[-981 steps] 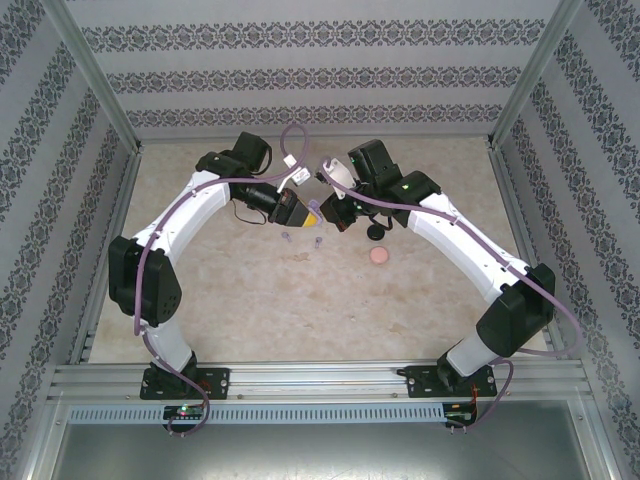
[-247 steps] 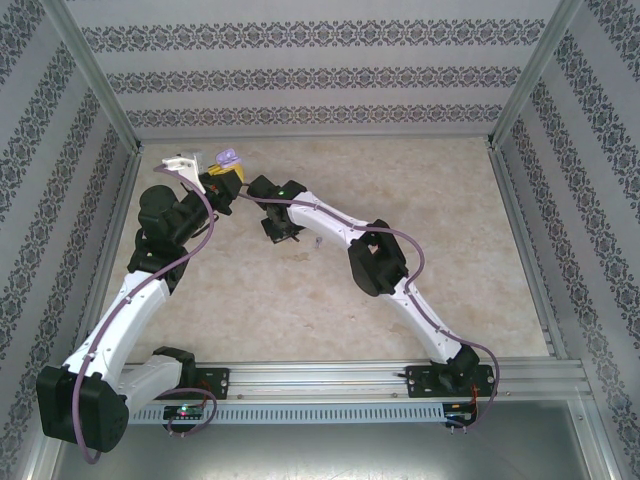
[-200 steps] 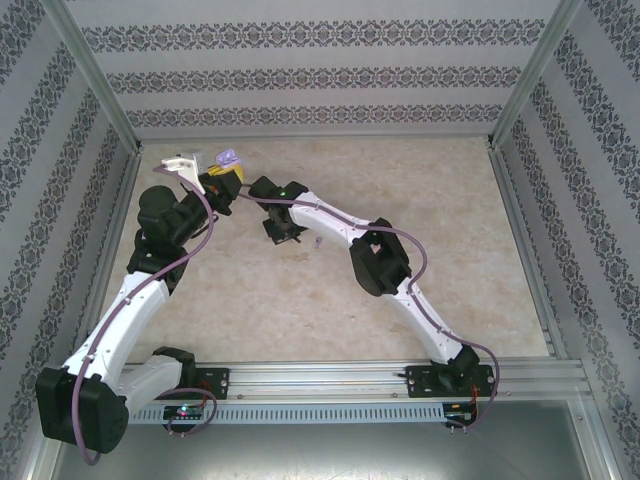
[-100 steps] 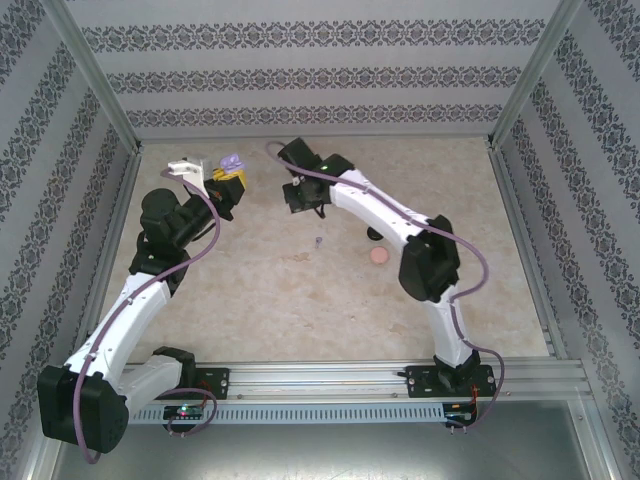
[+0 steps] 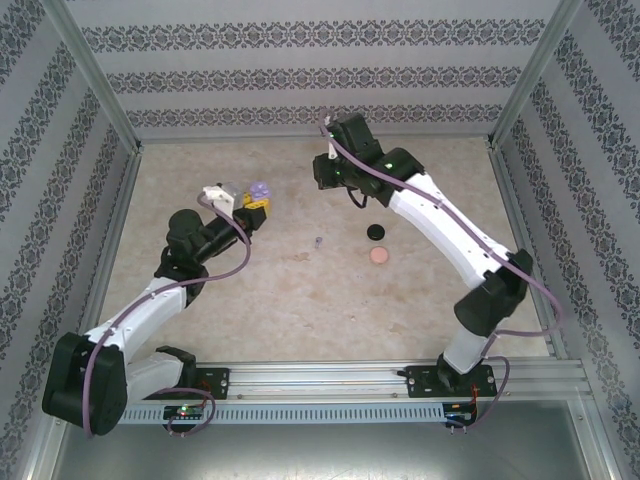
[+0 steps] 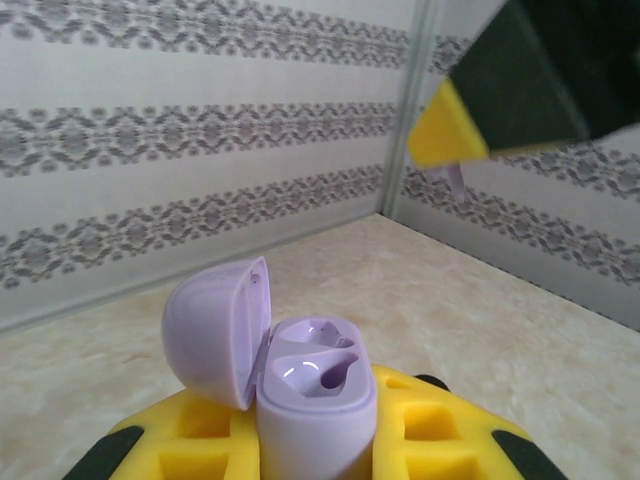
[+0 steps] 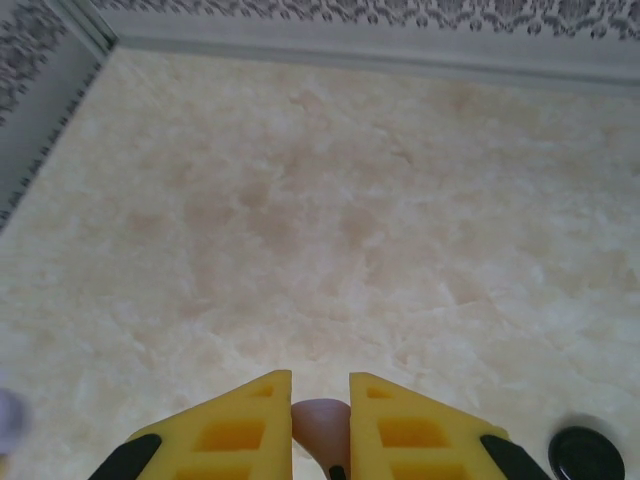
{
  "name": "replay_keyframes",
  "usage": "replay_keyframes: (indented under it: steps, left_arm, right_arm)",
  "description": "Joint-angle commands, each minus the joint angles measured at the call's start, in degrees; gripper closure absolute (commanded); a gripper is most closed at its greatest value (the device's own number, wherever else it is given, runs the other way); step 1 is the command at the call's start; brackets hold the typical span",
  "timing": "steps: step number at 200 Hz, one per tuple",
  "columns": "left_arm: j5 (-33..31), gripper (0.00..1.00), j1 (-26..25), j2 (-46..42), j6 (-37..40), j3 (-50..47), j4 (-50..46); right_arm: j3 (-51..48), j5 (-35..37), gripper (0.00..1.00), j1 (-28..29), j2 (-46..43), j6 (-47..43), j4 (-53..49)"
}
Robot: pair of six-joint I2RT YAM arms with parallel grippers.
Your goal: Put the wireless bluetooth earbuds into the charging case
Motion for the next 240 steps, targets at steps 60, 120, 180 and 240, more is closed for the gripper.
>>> replay_keyframes:
  steps: [60, 120, 180, 240]
  left_arm:
    - [1.81, 1.00, -10.50, 10.06, 10.21, 8.63, 10.54]
    - [0.88, 1.00, -14.16, 15.44, 10.61, 13.57, 16.86]
    - [1.58, 1.00, -14.47, 16.13, 10.12, 15.04, 18.27]
    - [2.32, 1.00, -14.58, 16.15, 10.14, 15.12, 18.17]
  right_arm:
    - [-18.89, -5.32, 0.82, 1.37, -19.19, 0.12, 23.29]
    - [-29.34, -6.15, 0.81, 3.05, -26.81, 0.27, 34.65]
    - [-32.85, -6.51, 0.81, 5.08, -26.55, 1.12, 39.32]
    - [-32.39, -6.66, 0.81, 5.64, -24.16, 1.98, 40.52]
